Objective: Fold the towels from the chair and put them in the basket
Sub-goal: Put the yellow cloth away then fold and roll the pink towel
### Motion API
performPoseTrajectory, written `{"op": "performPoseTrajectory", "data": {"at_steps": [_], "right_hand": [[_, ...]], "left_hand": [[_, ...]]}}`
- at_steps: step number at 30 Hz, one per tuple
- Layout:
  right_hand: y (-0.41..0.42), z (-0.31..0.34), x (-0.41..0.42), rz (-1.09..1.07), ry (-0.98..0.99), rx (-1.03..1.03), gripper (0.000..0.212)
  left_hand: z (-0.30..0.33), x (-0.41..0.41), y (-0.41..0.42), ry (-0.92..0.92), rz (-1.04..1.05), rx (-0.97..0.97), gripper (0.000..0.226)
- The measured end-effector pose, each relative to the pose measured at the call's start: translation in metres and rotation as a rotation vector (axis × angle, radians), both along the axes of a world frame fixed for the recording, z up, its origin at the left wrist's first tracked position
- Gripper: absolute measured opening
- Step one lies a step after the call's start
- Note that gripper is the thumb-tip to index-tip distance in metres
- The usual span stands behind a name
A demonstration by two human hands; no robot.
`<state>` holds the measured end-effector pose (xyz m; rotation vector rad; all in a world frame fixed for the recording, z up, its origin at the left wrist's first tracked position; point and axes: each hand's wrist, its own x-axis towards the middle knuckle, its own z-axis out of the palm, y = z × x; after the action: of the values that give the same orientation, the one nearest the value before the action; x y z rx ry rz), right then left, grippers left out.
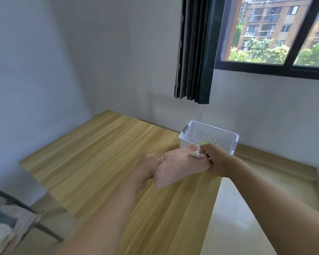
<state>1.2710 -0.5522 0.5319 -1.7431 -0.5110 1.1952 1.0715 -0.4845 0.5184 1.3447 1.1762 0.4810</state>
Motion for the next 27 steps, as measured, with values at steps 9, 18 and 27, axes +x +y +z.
{"op": "performPoseTrajectory", "data": {"at_steps": [9, 18, 27], "right_hand": [[0.011, -0.012, 0.09, 0.219, -0.153, -0.196, 0.034], [0.058, -0.031, 0.201, 0.275, -0.481, -0.191, 0.041], [0.143, -0.014, 0.233, 0.364, -0.871, 0.085, 0.014]], "left_hand": [[-0.019, 0.098, 0.007, -0.013, 0.069, -0.003, 0.012], [-0.026, 0.195, 0.019, 0.261, -0.055, 0.323, 0.014], [-0.017, 0.244, 0.09, 0.415, 0.015, 0.58, 0.012]]}}
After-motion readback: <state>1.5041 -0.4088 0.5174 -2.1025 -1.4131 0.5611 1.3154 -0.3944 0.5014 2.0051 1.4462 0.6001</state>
